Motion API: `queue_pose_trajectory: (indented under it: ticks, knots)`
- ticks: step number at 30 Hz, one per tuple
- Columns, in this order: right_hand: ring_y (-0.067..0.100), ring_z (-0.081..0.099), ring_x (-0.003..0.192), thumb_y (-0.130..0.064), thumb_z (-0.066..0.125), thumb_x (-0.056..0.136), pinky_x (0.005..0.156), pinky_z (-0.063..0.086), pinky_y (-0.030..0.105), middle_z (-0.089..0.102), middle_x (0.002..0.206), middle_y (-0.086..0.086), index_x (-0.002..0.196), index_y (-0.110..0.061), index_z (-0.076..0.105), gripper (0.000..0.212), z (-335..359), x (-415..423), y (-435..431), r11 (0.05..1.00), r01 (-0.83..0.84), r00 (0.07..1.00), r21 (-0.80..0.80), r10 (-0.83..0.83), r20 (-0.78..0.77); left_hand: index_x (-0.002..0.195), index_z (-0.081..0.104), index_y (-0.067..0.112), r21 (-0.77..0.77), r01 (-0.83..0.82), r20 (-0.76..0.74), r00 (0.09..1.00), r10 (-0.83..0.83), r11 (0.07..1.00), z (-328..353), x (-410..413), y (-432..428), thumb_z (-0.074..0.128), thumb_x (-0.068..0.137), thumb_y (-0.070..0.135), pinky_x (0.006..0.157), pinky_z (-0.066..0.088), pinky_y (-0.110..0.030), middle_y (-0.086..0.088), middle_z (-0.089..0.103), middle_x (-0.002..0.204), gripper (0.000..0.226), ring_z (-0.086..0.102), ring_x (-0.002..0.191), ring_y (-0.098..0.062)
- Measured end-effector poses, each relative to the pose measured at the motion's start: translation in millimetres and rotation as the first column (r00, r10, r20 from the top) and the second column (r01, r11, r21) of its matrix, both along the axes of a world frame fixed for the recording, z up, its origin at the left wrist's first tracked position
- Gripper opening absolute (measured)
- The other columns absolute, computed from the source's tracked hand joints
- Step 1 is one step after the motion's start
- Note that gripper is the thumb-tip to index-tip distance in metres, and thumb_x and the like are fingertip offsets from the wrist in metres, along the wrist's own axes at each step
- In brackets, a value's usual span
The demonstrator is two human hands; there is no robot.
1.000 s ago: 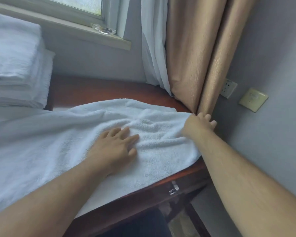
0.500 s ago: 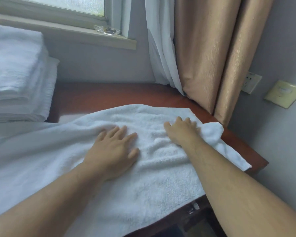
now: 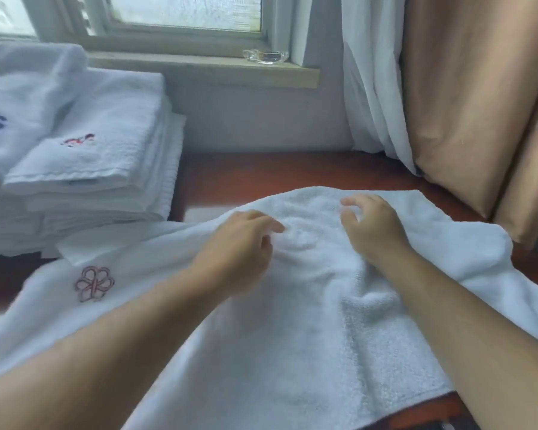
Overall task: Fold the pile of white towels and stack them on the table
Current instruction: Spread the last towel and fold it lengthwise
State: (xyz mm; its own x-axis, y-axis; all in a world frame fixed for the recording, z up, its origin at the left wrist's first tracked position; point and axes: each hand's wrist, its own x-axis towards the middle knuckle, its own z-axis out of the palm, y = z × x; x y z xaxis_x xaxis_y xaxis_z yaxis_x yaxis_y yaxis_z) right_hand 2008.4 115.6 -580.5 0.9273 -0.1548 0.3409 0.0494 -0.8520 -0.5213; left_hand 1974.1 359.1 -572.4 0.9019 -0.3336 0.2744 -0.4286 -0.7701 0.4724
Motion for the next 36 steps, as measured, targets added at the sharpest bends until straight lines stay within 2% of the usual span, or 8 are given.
queue_pose_trajectory:
  ticks: [5, 14, 16, 19, 23, 27, 32, 36]
  knots:
    - [0.018, 0.054, 0.125, -0.023, 0.05, 0.1, 0.103, 0.037, 0.025, 0.063, 0.133, 0.0, 0.131, -0.019, 0.064, 0.035, 4, -13, 109, 0.913, -0.407, 0.913, -0.016, 0.407, -0.026, 0.134, 0.055, 0.03, 0.374, -0.265, 0.096, 0.964, 0.248, 0.889, 12, -10, 93, 0.046, 0.09, 0.006, 0.089, 0.046, -0.039, 0.003, 0.054, 0.136, 0.05, 0.048, 0.122, -0.025]
    - [0.028, 0.057, 0.11, -0.042, 0.045, 0.102, 0.087, 0.045, 0.038, 0.052, 0.124, 0.002, 0.14, -0.029, 0.048, 0.04, -19, -44, 133, 0.889, -0.339, 0.938, -0.308, 0.296, -0.18, 0.135, 0.052, 0.029, 0.528, -0.434, 0.161, 0.895, 0.415, 0.73, 7, -31, 175, 0.06, 0.093, 0.049, 0.091, 0.042, -0.043, 0.001, 0.053, 0.133, 0.048, 0.054, 0.12, -0.029]
    - [0.031, 0.056, 0.1, -0.036, 0.049, 0.1, 0.083, 0.046, 0.04, 0.056, 0.111, 0.006, 0.122, -0.02, 0.062, 0.03, -9, -53, 145, 0.861, -0.274, 0.957, -0.428, 0.286, -0.036, 0.129, 0.061, 0.027, 0.42, -0.446, 0.192, 0.895, 0.402, 0.791, 8, -30, 177, 0.058, 0.097, 0.04, 0.089, 0.046, -0.041, -0.001, 0.061, 0.124, 0.035, 0.058, 0.115, -0.03]
    - [0.03, 0.057, 0.095, -0.033, 0.05, 0.095, 0.085, 0.045, 0.038, 0.062, 0.098, 0.007, 0.098, -0.015, 0.07, 0.027, 0, -72, 174, 0.839, -0.495, 0.857, -0.225, 0.514, 0.035, 0.115, 0.068, 0.017, 0.191, -0.461, 0.326, 0.863, 0.387, 0.866, 19, -32, 178, 0.054, 0.101, 0.03, 0.078, 0.051, -0.044, -0.008, 0.066, 0.108, 0.024, 0.062, 0.1, -0.037]
    - [0.027, 0.025, 0.149, -0.057, 0.034, 0.102, 0.116, 0.021, 0.038, 0.033, 0.16, 0.005, 0.149, -0.028, 0.041, 0.056, -20, -78, 200, 0.712, -0.633, 0.767, -0.304, 0.522, -0.374, 0.108, 0.062, 0.007, -0.034, -0.436, 0.514, 0.764, 0.39, 0.899, 38, -43, 189, 0.048, 0.105, 0.021, 0.076, 0.047, -0.047, -0.017, 0.065, 0.102, 0.02, 0.061, 0.09, -0.042]
    - [0.019, -0.001, 0.156, -0.058, 0.024, 0.104, 0.124, 0.003, 0.039, -0.002, 0.171, -0.001, 0.162, -0.03, 0.012, 0.066, -13, -63, 203, 0.718, -0.603, 0.777, -0.348, 0.431, -0.458, 0.107, 0.061, 0.004, -0.05, -0.325, 0.643, 0.713, 0.279, 0.944, 50, -68, 206, 0.048, 0.103, 0.016, 0.08, 0.041, -0.041, -0.015, 0.064, 0.1, 0.018, 0.056, 0.091, -0.034]
    - [0.029, 0.036, 0.144, -0.054, 0.034, 0.102, 0.119, 0.026, 0.042, 0.043, 0.157, 0.008, 0.153, -0.021, 0.036, 0.061, -10, -74, 209, 0.749, -0.516, 0.851, -0.416, 0.393, -0.348, 0.11, 0.062, 0.014, 0.277, -0.158, 0.6, 0.799, -0.042, 0.948, 16, -106, 228, 0.053, 0.101, 0.026, 0.081, 0.046, -0.042, -0.003, 0.065, 0.099, 0.017, 0.061, 0.089, -0.027]
    - [0.029, 0.049, 0.128, -0.046, 0.04, 0.1, 0.11, 0.035, 0.044, 0.059, 0.135, 0.006, 0.129, -0.017, 0.06, 0.045, -8, -96, 207, 0.762, -0.529, 0.839, -0.373, 0.407, -0.361, 0.13, 0.063, 0.027, 0.475, -0.181, 0.354, 0.935, 0.001, 0.861, -15, -115, 242, 0.073, 0.086, 0.01, 0.088, 0.048, -0.042, 0.001, 0.066, 0.113, 0.048, 0.061, 0.099, -0.027]
